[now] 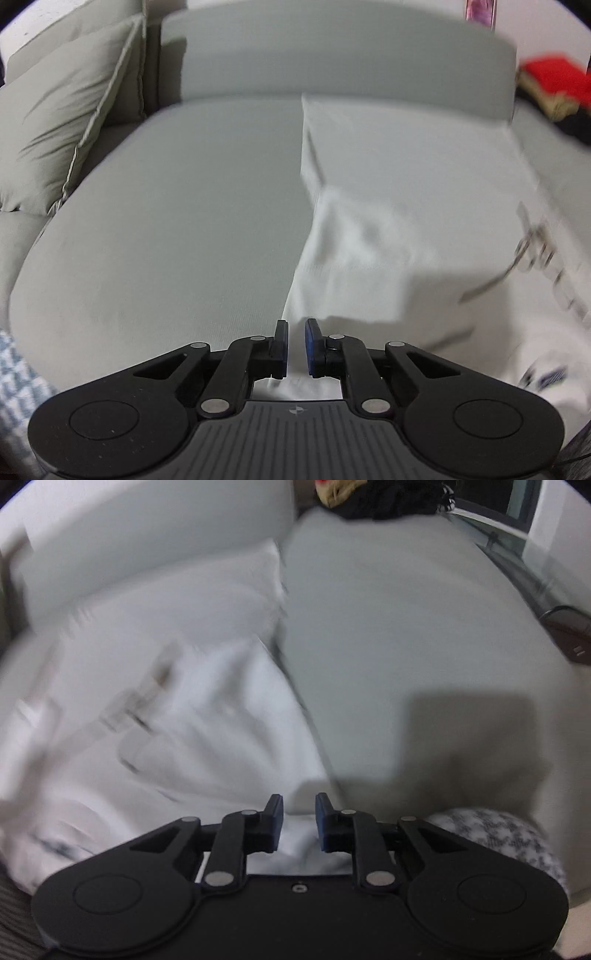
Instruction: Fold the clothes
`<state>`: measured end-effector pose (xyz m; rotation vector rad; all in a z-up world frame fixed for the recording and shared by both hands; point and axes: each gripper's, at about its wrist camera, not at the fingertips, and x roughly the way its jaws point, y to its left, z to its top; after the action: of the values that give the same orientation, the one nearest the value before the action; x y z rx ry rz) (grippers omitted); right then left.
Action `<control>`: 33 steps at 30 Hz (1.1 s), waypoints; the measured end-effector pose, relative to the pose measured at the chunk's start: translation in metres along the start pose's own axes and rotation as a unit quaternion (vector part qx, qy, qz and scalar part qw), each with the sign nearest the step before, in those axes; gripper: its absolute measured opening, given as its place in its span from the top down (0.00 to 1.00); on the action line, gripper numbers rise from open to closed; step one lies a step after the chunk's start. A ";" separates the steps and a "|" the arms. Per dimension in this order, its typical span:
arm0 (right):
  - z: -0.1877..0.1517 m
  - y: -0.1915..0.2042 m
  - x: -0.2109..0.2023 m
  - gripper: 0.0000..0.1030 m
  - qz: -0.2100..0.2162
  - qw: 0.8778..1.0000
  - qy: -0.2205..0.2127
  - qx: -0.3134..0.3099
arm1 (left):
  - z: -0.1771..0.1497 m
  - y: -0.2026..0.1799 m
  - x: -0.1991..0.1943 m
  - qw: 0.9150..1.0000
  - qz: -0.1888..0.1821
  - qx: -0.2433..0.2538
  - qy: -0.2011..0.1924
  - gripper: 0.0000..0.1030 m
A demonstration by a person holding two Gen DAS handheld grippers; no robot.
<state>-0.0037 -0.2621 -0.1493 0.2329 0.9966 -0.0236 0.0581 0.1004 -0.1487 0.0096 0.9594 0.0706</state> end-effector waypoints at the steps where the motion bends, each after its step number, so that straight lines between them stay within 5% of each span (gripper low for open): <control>1: 0.006 0.002 -0.001 0.82 0.018 1.000 -0.012 0.005 | 0.001 0.000 -0.002 1.000 -0.002 0.001 -0.005 0.89; 7: 0.049 0.015 0.038 0.82 0.067 0.997 -0.017 0.044 | 0.012 -0.006 0.009 1.000 -0.007 0.011 -0.009 0.89; 11: 0.057 0.027 0.075 0.82 0.037 0.999 0.005 0.037 | 0.023 -0.018 0.056 0.999 0.003 0.026 0.039 0.84; 14: 0.052 0.023 0.093 0.82 0.027 0.999 0.022 0.037 | 0.023 -0.021 0.056 0.998 0.006 0.038 0.041 0.84; 24: 0.005 0.012 0.020 0.80 0.101 0.992 0.062 0.032 | -0.036 -0.044 -0.006 0.995 -0.021 0.087 0.041 0.74; 26: -0.014 0.019 0.030 0.80 0.100 0.990 0.097 0.019 | -0.051 -0.050 -0.019 0.994 -0.028 0.098 0.042 0.74; 29: -0.037 0.029 0.011 0.80 0.083 0.993 0.077 -0.022 | -0.072 -0.059 -0.038 0.992 -0.039 0.115 0.043 0.75; 33: -0.051 0.030 -0.007 0.80 0.106 0.986 0.127 -0.021 | -0.089 -0.065 -0.062 0.989 -0.064 0.125 0.051 0.73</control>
<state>-0.0458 -0.2233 -0.1648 0.3080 1.2201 0.2259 -0.0465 0.0294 -0.1521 0.1762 1.0644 -0.1702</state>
